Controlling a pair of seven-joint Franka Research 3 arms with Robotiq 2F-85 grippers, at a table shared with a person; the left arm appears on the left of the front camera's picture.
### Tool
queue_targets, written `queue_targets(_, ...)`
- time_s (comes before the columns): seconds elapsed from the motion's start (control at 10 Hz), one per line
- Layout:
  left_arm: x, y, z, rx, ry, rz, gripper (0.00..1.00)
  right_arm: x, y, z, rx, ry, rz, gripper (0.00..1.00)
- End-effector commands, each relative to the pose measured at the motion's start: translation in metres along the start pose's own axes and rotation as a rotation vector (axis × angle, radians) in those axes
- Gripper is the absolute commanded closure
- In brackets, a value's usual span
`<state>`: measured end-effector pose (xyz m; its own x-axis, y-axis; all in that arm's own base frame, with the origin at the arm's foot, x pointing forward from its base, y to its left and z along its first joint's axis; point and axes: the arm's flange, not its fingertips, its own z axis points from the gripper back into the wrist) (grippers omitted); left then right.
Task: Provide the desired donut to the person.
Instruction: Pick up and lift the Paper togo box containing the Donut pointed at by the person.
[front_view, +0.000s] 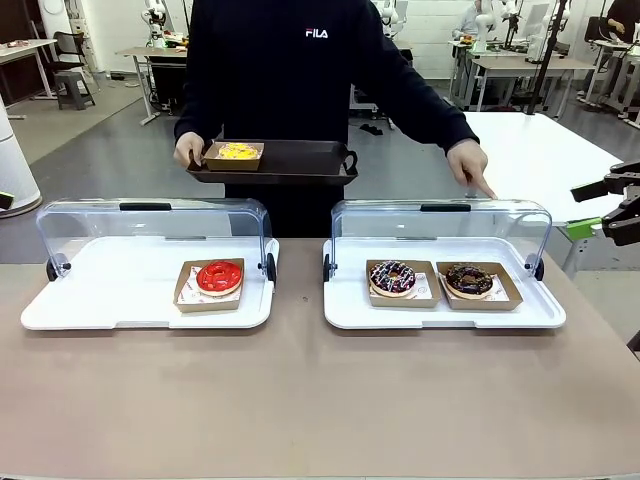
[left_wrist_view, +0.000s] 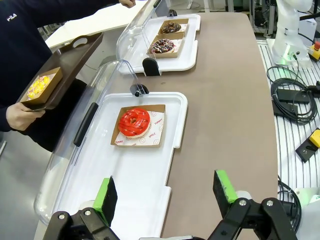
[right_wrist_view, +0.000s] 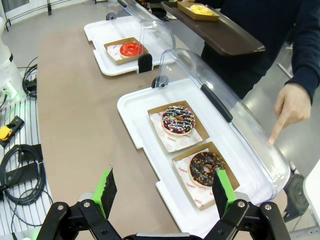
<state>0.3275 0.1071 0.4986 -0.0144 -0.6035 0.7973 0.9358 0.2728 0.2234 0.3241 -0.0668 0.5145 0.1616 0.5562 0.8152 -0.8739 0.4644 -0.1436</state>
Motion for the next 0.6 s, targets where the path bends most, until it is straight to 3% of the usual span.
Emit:
queue_targets(0.0,-0.0026,-0.0005,-0.0015,0.007,-0.026,-0.013,0.0,0.0001,-0.0027,-0.0029,0.006,-0.034,0.01,0.0)
queue_targets(0.5,-0.0026,-0.0005,-0.0015,0.007,-0.026,-0.013,0.0,0.0001,-0.0027,-0.0029,0.006,-0.034,0.01,0.0)
